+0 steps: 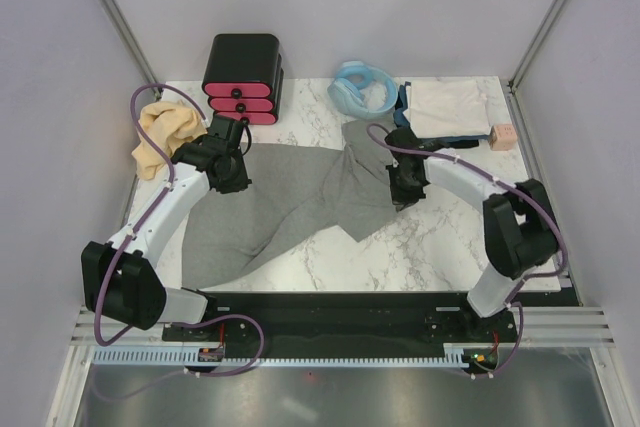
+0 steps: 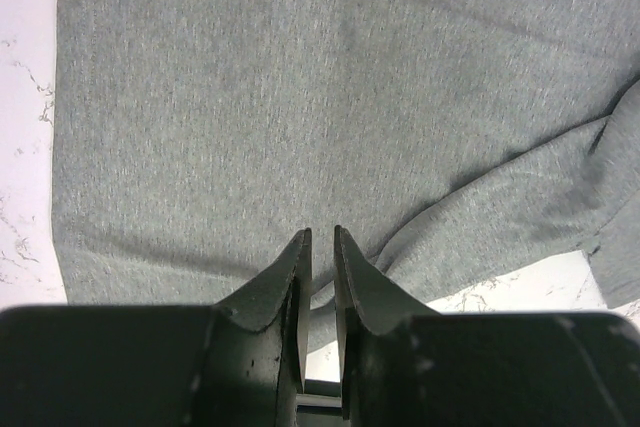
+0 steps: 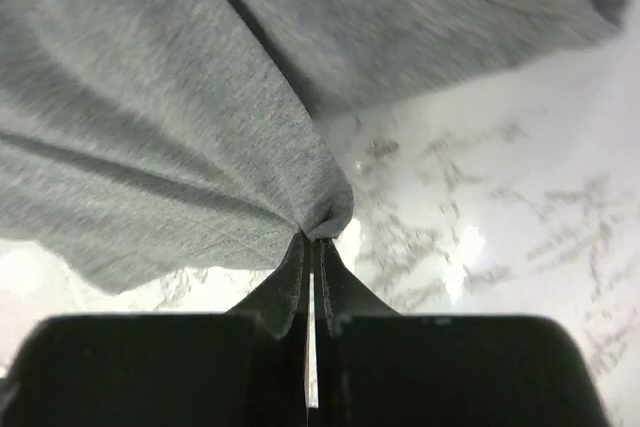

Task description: Fold and stack the t-shirts

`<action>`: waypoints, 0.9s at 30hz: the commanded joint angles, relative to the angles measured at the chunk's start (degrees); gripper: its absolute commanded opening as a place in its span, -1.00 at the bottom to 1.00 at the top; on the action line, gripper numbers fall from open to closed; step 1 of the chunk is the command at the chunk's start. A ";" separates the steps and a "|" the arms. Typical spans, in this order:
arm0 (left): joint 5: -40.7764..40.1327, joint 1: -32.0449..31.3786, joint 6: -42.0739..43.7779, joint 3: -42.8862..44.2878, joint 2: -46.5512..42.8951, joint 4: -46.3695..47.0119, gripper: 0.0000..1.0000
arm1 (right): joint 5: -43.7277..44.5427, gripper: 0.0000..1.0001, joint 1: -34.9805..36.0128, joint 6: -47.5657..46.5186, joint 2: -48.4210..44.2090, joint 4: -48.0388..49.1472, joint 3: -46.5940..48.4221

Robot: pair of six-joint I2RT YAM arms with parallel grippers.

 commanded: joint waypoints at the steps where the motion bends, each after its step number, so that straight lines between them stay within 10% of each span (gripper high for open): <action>1: 0.26 -0.26 -1.79 0.45 0.34 0.25 -0.58 | 3.34 -1.00 0.05 4.09 -10.43 -8.81 1.93; 27: 3.59 -0.26 1.11 0.89 -1.07 2.45 -0.58 | -4.98 -1.00 5.50 26.14 -42.16 -41.61 1.31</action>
